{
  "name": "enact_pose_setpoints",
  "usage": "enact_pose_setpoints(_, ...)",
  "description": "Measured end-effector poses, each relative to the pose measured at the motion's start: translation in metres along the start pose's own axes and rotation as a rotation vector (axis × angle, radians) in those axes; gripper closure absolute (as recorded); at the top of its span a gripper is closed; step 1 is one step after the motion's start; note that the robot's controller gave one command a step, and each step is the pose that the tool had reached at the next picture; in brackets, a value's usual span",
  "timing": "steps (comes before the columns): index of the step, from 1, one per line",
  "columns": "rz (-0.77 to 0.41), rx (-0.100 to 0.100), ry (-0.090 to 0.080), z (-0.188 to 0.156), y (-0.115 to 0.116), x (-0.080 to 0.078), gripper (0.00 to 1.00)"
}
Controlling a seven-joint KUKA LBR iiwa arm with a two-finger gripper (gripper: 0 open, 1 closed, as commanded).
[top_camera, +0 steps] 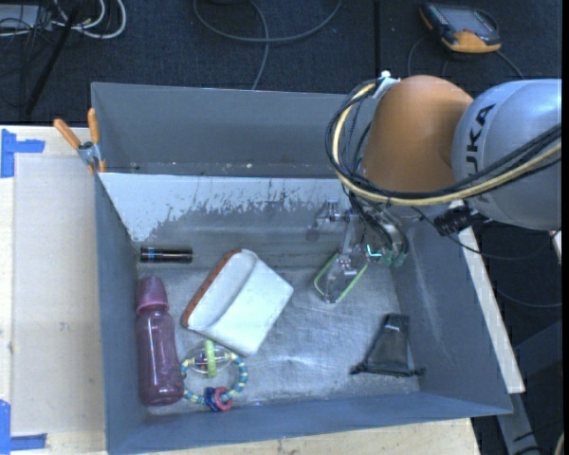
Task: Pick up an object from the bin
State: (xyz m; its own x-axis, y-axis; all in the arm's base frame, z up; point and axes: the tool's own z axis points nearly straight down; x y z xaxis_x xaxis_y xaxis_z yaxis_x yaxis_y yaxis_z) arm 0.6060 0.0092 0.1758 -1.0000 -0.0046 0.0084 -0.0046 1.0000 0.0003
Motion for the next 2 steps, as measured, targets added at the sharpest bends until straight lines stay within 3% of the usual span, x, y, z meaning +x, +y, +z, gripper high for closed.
enact_pose_setpoints(2, 0.003, -0.001, -0.011, -0.0035, -0.0022, -0.0003, 0.0)
